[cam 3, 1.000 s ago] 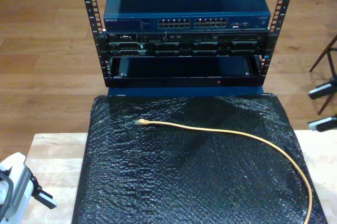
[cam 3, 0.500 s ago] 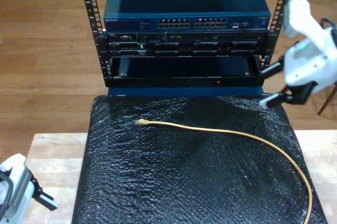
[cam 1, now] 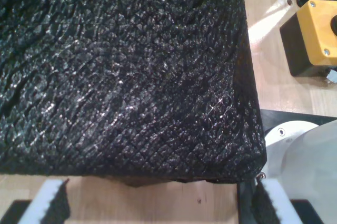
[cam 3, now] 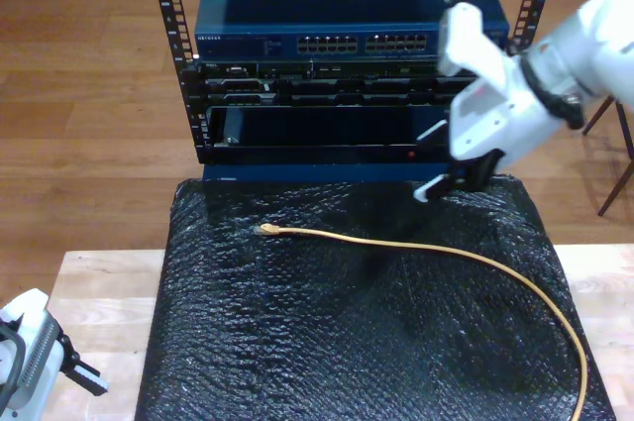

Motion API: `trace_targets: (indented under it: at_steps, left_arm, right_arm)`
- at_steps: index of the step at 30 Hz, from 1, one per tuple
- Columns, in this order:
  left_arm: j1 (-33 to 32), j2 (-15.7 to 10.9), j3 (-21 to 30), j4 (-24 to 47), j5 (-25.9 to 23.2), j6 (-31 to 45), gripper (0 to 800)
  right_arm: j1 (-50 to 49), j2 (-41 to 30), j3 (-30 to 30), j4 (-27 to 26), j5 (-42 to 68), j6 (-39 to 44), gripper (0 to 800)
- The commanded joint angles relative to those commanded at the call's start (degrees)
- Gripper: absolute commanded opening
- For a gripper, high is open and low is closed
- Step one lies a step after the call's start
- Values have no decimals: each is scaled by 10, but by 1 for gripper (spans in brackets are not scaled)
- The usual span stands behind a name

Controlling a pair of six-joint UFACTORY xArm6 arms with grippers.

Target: Grab the cable and plug it in

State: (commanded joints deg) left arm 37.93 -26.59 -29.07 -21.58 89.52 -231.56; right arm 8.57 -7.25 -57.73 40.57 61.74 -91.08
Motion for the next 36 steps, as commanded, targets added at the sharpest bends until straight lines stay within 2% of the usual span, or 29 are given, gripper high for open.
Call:
trace_targets:
  at_steps: [5,12,20,30,36]
  left_arm:
    - [-1,5,0,0,-1,0,800]
    - [-1,6,1,0,-5,0,800]
    - [0,6,0,0,-5,0,800]
    - [0,6,0,0,-5,0,800]
    - [0,6,0,0,-5,0,800]
  right_arm:
    - [53,34,-16,-19,-25,7,794]
    - [91,81,-58,-79,-33,52,794]
    - [139,141,-101,-122,-41,97,794]
    - [206,215,-161,-290,-52,221,794]
    - [241,256,-197,-331,-51,280,789]
